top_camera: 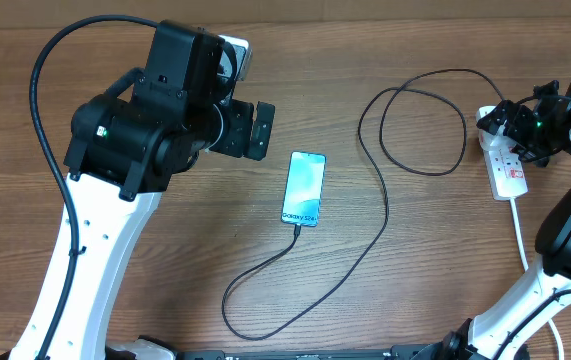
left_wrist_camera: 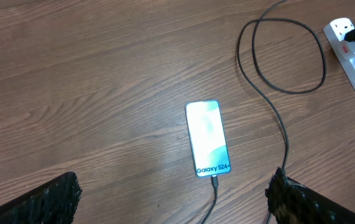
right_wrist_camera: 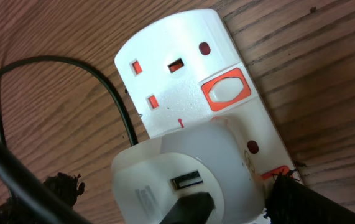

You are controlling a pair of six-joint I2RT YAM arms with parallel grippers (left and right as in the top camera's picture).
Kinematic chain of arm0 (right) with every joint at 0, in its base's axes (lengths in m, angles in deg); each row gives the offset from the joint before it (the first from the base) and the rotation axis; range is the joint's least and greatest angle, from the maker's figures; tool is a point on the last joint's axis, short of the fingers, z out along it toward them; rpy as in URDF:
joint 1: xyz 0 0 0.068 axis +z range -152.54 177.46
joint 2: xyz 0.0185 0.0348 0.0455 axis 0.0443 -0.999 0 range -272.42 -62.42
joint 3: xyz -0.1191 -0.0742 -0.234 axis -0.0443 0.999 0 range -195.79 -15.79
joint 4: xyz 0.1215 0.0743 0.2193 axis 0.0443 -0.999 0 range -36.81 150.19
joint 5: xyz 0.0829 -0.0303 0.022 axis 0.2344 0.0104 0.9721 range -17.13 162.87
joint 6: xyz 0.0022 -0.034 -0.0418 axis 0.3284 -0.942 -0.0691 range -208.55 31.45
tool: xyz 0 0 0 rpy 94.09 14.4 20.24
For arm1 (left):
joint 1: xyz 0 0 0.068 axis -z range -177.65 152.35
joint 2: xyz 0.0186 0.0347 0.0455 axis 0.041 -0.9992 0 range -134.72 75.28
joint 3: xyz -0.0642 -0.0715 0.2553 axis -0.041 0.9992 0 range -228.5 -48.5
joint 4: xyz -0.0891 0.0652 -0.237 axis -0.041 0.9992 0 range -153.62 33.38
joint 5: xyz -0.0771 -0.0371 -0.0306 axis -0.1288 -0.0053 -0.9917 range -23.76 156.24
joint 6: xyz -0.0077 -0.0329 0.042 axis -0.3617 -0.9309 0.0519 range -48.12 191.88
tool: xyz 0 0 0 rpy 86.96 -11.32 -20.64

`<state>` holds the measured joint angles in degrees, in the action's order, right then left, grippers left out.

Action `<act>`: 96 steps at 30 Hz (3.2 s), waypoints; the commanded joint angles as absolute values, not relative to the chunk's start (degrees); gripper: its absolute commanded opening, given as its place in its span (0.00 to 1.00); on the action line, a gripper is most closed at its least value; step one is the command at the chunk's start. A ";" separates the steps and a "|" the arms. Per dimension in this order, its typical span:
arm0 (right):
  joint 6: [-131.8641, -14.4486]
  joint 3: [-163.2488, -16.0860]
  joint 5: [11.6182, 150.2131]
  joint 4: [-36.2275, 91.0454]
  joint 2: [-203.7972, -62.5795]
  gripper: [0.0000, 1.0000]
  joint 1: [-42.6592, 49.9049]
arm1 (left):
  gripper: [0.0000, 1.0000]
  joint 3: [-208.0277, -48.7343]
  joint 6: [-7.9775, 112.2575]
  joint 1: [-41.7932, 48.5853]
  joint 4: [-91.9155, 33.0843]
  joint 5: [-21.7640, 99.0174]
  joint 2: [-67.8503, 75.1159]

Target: Plug charger to phone and switch on socket

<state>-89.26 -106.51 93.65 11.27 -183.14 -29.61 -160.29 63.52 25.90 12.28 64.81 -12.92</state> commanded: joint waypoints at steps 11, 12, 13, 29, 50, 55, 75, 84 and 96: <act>-88.87 -105.85 98.70 9.34 -185.98 1.00 -28.85 | 0.99 -160.47 64.61 25.72 12.45 65.20 -13.51; -88.87 -105.85 98.70 9.32 -185.98 1.00 -28.85 | 0.99 -160.47 64.61 25.72 12.45 65.20 -13.51; -88.87 -105.85 98.70 9.28 -185.98 1.00 -28.85 | 0.99 -160.47 64.61 25.72 12.45 65.20 -13.51; -89.09 -105.85 100.01 8.75 -185.98 1.00 -28.85 | 0.99 -160.47 64.61 25.72 12.45 65.20 -13.51; -86.64 -107.45 95.77 5.89 -185.74 1.00 -28.95 | 0.99 -160.47 64.61 25.72 12.45 65.20 -13.51; -85.18 -109.00 93.04 3.84 -183.84 0.99 -28.95 | 0.99 -160.47 64.63 25.72 12.45 65.20 -13.51; -79.32 -109.20 83.79 -7.81 -156.63 1.00 -28.85 | 0.99 -160.47 64.61 25.72 12.45 65.20 -13.51; -78.03 -109.20 80.40 -12.36 -146.71 1.00 -28.85 | 0.99 -160.47 64.61 25.72 12.45 65.20 -13.51; -78.07 -109.17 80.45 -14.11 -142.79 1.00 -28.85 | 0.99 -160.47 64.61 25.72 12.45 65.20 -13.51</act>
<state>-78.25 -108.04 81.36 -14.39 -143.03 -29.02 -160.29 63.52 25.90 12.28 64.81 -12.92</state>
